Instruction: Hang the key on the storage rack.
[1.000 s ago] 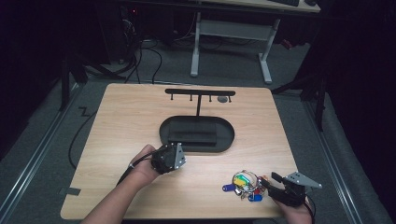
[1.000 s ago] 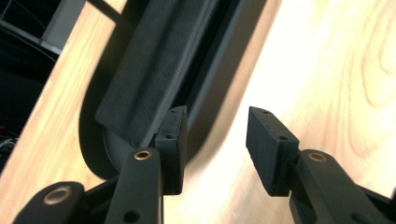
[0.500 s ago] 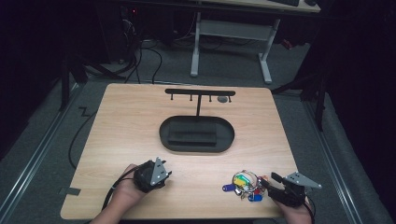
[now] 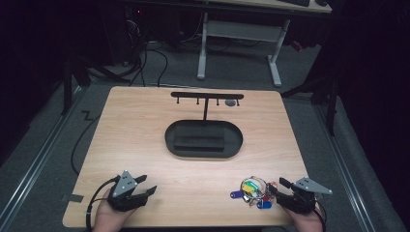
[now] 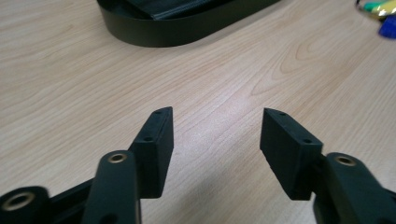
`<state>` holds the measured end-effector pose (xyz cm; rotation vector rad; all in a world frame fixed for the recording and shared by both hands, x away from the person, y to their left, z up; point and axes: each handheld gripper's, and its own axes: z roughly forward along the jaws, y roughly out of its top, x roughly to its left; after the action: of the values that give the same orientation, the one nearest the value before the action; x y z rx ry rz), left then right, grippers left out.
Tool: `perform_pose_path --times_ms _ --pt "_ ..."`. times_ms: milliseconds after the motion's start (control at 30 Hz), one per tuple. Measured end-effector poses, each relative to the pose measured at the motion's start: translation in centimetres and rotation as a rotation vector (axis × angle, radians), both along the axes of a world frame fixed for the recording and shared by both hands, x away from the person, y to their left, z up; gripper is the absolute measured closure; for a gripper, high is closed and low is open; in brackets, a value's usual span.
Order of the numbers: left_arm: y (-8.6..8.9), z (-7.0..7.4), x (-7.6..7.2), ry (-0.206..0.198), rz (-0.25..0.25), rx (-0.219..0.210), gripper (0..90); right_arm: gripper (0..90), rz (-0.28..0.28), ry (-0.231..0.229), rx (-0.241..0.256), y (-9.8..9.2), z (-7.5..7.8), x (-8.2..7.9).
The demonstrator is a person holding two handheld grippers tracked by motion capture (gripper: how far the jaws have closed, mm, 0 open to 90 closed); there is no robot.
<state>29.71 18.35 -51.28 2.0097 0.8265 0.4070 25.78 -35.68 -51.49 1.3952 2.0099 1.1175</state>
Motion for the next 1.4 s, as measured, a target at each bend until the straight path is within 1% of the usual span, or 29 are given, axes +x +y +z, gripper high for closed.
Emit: perform_pose_path --times_ms 67,133,233,267,300,333,433,500,567,633,733,767,800,900,933,967,1033,1100,1167,1233,1333,1400 --pt "0.4 0.2 -0.1 -0.017 0.009 -0.016 40.9 44.4 0.015 0.014 -0.03 0.8 0.7 0.2" --pt "0.6 0.3 0.0 -0.024 0.015 -0.015 37.6 45.4 0.028 0.035 -0.049 1.4 1.0 0.3" --pt "0.6 0.2 0.0 -0.036 0.014 0.006 35.1 45.8 0.054 0.094 -0.098 2.4 1.4 0.9" --pt "0.5 0.1 -0.2 -0.038 0.003 0.014 34.9 46.2 0.059 0.121 -0.11 2.7 1.5 1.1" --pt "0.4 0.0 -0.3 -0.04 0.0 0.019 34.2 46.8 0.066 0.149 -0.14 3.0 1.8 1.4" --pt "0.3 -0.1 -0.4 -0.045 -0.006 0.03 33.8 47.2 0.07 0.161 -0.154 3.2 1.9 1.5" --pt "0.2 -0.3 -1.0 -0.058 -0.02 0.068 33.5 48.1 0.085 0.217 -0.192 3.6 2.6 2.2" --pt "0.4 -0.1 -1.3 -0.053 -0.027 0.062 33.2 49.6 0.095 0.258 -0.215 3.9 3.1 2.8" --pt "0.7 0.1 -1.6 -0.06 -0.022 0.052 33.1 50.4 0.108 0.294 -0.231 4.2 3.5 3.5" --pt "1.2 0.2 -1.7 -0.056 -0.02 0.048 33.4 50.7 0.127 0.335 -0.253 4.6 3.9 4.3" --pt "1.7 0.0 -1.9 -0.049 -0.014 0.049 34.6 52.5 0.156 0.387 -0.32 5.5 4.4 5.6" --pt "1.8 0.0 -2.0 -0.047 -0.012 0.046 34.8 52.7 0.172 0.419 -0.35 5.8 4.5 6.2" --pt "1.9 0.0 -2.0 -0.046 -0.011 0.044 34.9 53.5 0.179 0.436 -0.372 6.0 4.5 6.7" --pt "1.9 0.2 -2.1 -0.058 -0.005 0.047 35.5 55.0 0.208 0.524 -0.445 6.8 4.3 8.1" --pt "1.9 0.3 -2.1 -0.062 -0.006 0.049 35.5 55.1 0.217 0.536 -0.466 6.9 4.3 8.4" --pt "1.9 0.3 -2.1 -0.063 -0.008 0.05 35.5 55.1 0.225 0.559 -0.487 7.1 4.2 8.8" --pt "1.7 0.2 -2.0 -0.063 -0.013 0.062 35.5 55.2 0.233 0.595 -0.516 7.3 4.1 9.5" --pt "1.6 0.1 -2.1 -0.068 -0.014 0.069 35.5 56.2 0.232 0.617 -0.532 7.4 4.1 10.0" --pt "1.6 0.1 -2.1 -0.065 -0.015 0.068 35.5 57.1 0.236 0.634 -0.533 7.4 4.1 10.4" --pt "1.7 0.1 -2.1 -0.064 -0.015 0.064 35.5 58.4 0.242 0.666 -0.533 7.6 4.0 10.8" --pt "1.7 0.2 -2.1 -0.063 -0.017 0.058 35.5 60.6 0.26 0.708 -0.558 7.9 3.8 11.2" --pt "1.7 0.1 -2.0 -0.06 -0.02 0.06 35.4 63.4 0.264 0.717 -0.565 8.0 3.6 11.3"
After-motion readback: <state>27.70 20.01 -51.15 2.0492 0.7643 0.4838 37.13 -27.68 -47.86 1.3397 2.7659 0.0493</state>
